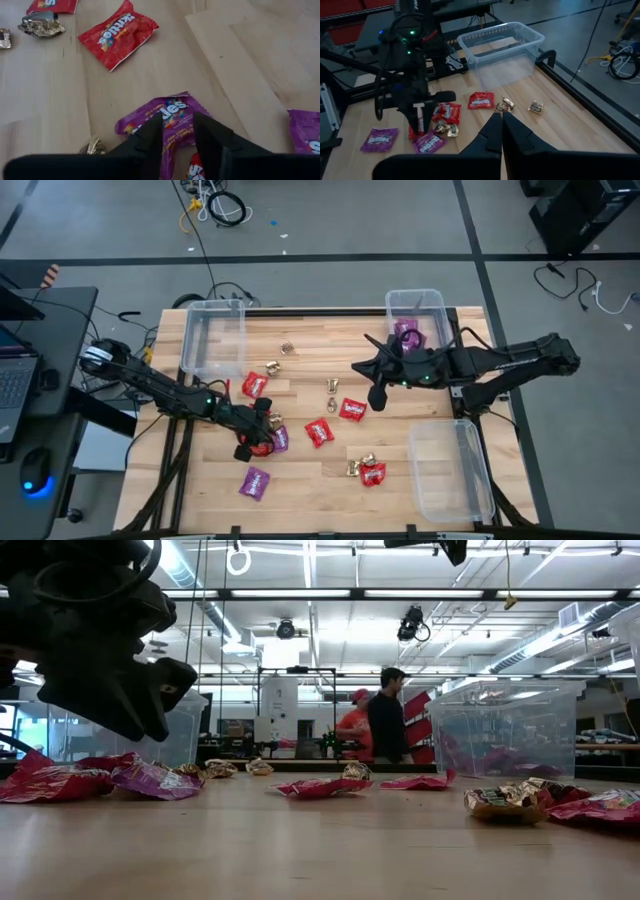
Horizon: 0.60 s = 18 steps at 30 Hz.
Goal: Sort candy
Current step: Put the purple candy into the top right transparent bin
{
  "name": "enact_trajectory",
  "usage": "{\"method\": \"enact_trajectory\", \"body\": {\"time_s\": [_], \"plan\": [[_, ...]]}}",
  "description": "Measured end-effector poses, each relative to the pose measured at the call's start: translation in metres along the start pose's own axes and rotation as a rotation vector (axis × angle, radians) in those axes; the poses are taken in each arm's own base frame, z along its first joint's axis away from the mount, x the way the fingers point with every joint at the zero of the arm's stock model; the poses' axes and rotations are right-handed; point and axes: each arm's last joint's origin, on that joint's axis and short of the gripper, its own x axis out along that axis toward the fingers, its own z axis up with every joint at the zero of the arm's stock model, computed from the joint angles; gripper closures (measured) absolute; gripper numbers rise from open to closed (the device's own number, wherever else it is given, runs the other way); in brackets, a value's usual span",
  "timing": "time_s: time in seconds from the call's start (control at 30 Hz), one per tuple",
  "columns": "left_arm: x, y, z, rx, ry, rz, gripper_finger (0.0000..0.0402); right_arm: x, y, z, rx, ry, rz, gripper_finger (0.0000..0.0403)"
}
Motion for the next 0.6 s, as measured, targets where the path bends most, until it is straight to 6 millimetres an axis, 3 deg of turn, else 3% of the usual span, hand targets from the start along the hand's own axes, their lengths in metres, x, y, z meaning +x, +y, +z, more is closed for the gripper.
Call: {"method": "enact_trajectory", "body": {"time_s": [0.6], "plan": [[0.011,0.001,-0.009,0.004,0.043,0.033,0.0269,-0.005,0.012,-0.002,-0.010,-0.013,0.052,0.0402]]}}
